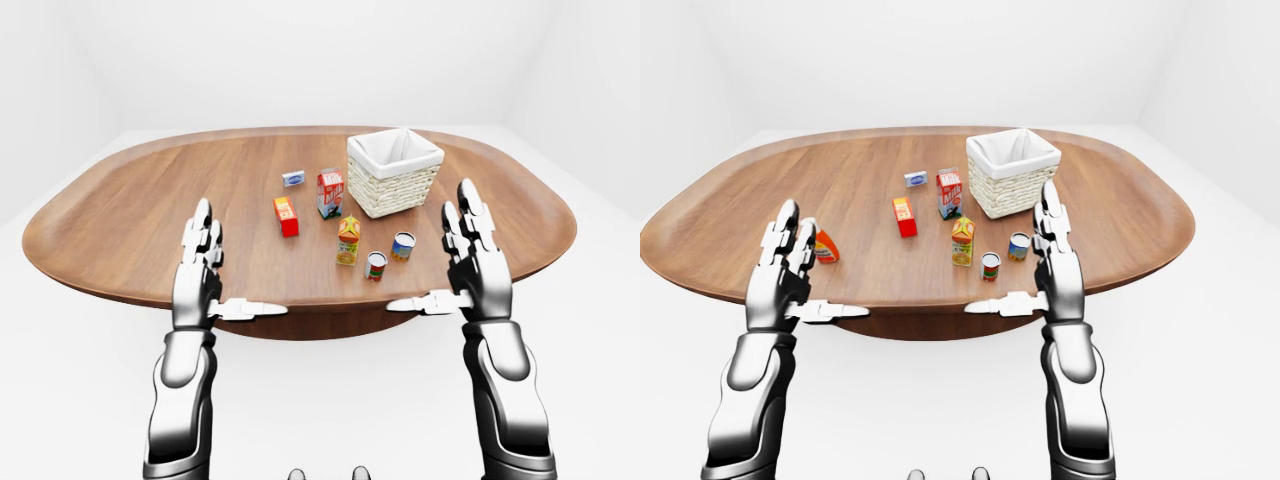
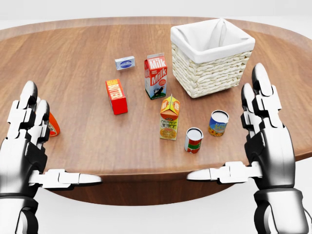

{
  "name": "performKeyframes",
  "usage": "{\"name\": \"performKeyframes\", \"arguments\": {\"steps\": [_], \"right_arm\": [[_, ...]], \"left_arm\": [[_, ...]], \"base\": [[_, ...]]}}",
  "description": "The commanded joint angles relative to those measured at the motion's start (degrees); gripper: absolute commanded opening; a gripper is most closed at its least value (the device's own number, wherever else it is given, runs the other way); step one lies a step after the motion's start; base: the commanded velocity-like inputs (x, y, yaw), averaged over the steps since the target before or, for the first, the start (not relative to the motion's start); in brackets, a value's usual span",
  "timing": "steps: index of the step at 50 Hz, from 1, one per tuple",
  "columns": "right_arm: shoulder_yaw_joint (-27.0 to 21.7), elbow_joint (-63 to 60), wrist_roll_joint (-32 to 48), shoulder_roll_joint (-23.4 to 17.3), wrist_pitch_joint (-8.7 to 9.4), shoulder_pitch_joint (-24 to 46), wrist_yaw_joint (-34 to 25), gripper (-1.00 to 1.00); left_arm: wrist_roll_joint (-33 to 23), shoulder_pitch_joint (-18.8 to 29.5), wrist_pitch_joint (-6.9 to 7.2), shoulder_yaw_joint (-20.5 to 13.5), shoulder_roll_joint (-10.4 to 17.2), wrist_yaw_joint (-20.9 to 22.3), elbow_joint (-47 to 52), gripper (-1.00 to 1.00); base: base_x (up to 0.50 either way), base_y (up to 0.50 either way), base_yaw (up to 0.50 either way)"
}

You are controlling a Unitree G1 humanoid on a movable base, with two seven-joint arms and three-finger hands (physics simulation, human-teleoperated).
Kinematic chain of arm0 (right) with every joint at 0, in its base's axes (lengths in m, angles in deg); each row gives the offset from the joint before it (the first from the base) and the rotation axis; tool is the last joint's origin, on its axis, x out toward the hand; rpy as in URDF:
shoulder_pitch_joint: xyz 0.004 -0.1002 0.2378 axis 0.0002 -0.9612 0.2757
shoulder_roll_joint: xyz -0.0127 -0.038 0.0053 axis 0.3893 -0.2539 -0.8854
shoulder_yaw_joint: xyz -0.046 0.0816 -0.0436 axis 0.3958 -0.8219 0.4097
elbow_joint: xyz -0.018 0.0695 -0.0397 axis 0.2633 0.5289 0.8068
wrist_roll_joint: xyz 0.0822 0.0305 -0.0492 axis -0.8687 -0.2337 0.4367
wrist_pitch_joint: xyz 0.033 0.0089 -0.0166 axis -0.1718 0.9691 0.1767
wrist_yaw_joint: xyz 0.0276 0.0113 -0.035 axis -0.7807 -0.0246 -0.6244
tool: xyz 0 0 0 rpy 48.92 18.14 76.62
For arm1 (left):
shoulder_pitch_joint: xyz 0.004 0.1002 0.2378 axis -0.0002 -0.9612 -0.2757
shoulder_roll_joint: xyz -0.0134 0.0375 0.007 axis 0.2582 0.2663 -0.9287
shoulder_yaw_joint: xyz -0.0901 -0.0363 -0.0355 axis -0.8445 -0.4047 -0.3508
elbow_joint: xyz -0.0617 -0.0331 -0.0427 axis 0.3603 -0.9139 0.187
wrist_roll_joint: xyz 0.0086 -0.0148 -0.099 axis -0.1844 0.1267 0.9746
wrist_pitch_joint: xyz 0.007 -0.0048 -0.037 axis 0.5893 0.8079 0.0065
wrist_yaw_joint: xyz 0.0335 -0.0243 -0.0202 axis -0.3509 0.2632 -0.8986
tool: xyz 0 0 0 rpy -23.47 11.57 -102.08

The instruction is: Pick up the orange juice, and put it in the basket.

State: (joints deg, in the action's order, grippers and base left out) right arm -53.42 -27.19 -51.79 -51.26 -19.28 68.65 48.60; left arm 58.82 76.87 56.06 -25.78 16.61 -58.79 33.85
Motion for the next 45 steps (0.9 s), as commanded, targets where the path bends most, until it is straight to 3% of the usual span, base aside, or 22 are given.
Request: {"name": "performKeyframes", "arguments": {"steps": [1,15,45], "right_arm": [[-0.5,-4.1,0.3,-0.2,0.00,0.6,-0.4,1.00],[-0.8,-9.5,0.7,-0.6,0.00,1.6,-0.9,1.00],[-0.8,-13.8,3.5,-1.1,0.00,3.5,-1.7,1.00]], "left_arm": [[0.9,-0.1,0.00,-1.0,0.1,1.5,1.0,1.00],[0.1,-2.2,0.00,-1.9,-0.1,2.2,5.4,1.00],[-0.6,-1.7,0.00,-1.9,0.1,1.9,3.4,1.00]], "base": [[0.00,0.00,0.00],[0.00,0.00,0.00],[0.00,0.00,0.00]]}}
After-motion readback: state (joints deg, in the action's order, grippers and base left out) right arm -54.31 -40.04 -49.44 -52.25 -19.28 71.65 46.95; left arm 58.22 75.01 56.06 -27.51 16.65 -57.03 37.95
